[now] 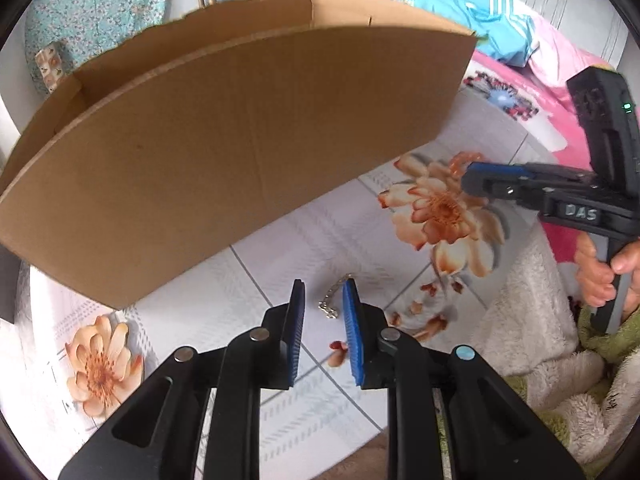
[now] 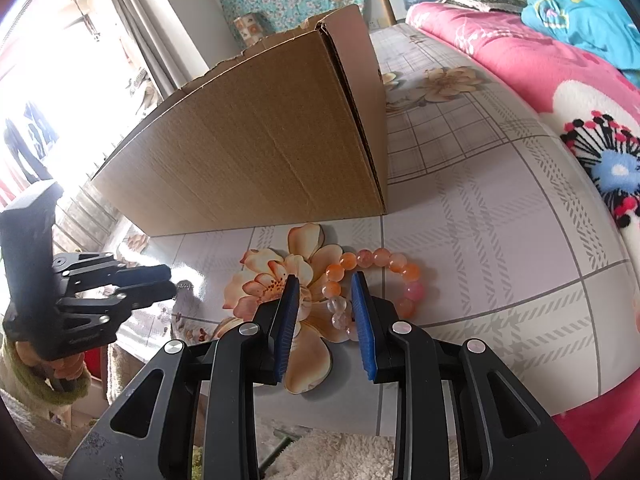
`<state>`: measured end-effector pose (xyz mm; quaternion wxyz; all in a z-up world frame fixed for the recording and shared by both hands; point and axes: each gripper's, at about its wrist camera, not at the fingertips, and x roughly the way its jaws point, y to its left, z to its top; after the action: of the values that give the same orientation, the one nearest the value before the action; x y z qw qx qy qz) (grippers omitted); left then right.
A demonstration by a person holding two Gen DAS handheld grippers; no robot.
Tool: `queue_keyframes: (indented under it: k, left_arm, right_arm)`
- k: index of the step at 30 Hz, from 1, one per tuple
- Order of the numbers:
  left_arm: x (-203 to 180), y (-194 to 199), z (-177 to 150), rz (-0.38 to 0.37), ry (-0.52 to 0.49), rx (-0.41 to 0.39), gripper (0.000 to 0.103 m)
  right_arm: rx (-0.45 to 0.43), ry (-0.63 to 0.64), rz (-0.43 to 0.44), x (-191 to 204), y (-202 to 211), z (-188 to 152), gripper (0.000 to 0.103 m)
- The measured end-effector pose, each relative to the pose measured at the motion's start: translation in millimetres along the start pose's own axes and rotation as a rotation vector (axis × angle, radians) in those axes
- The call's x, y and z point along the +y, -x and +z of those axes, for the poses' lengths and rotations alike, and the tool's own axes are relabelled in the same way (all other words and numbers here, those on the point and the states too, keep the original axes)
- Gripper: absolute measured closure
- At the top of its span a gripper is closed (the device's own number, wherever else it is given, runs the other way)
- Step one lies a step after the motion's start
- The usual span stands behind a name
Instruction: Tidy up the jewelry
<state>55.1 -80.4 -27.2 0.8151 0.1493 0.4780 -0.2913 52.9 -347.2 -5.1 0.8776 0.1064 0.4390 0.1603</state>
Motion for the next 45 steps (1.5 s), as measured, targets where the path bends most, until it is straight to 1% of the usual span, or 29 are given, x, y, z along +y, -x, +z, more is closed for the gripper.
queue_keyframes:
  k: [6, 9, 11, 14, 17, 18, 19, 23, 27, 34, 38, 41, 43, 45]
  left_arm:
    - [-0.9, -6.5, 9.2, -0.028, -0.011, 0.058, 0.084]
    - [-6.3, -6.9, 9.7, -0.041, -0.040, 0.078, 0.084]
    - [-11.0, -7.3, 9.6, -0.019, -0.073, 0.089, 0.084]
    - [-16.8, -10.2, 15.2, 0.004, -0.083, 0.113, 0.085]
    - [-18.4, -11.1, 16.7, 0.021, -0.084, 0.119, 0.095]
    - [-20.7, -12.5, 17.8, 0.027, -0.086, 0.118, 0.099]
    - [-22.1, -12.5, 17.5, 0.030, -0.089, 0.116, 0.100]
    - [-26.5, -12.2, 17.4, 0.051, -0.087, 0.095, 0.101]
    - [-21.3, -7.1, 14.2, 0.019, -0.043, 0.054, 0.103]
    - [-6.6, 12.7, 13.6, -0.031, 0.069, -0.026, 0.103]
    - [-0.2, 20.0, 13.1, -0.039, 0.096, -0.054, 0.103]
    - [1.0, 17.3, 11.3, -0.069, 0.101, -0.044, 0.103]
    - [3.4, 13.5, 8.9, -0.093, 0.109, -0.021, 0.103]
    - [1.7, 9.6, 6.6, -0.089, 0.096, -0.007, 0.101]
  right_arm:
    - [-0.004, -0.005, 0.010, -2.3, 0.8, -0.5, 0.076]
    - [-0.005, -0.009, 0.016, -3.6, 0.5, -0.5, 0.076]
    - [-0.005, -0.008, 0.019, -4.4, 0.4, -0.3, 0.076]
    - [-0.008, -0.003, 0.020, -4.4, 0.7, -0.4, 0.076]
    - [-0.009, 0.001, 0.016, -3.5, 0.2, -0.7, 0.076]
    - [-0.009, 0.003, 0.013, -2.9, 0.2, -0.9, 0.076]
    - [-0.009, 0.004, 0.011, -2.3, 0.2, -0.9, 0.076]
    - [-0.008, 0.009, 0.004, 0.1, -0.3, -1.2, 0.076]
    - [-0.004, 0.011, -0.003, 2.3, -0.3, -1.0, 0.076]
    - [-0.001, 0.009, -0.018, 5.5, -0.6, -1.9, 0.076]
    - [-0.001, 0.006, -0.024, 5.8, -1.2, -2.3, 0.076]
    - [0.000, 0.006, -0.029, 6.7, -1.4, -2.3, 0.076]
    - [0.002, 0.006, -0.032, 7.2, -1.4, -2.0, 0.076]
    - [0.004, 0.008, -0.036, 7.6, -1.2, -2.1, 0.076]
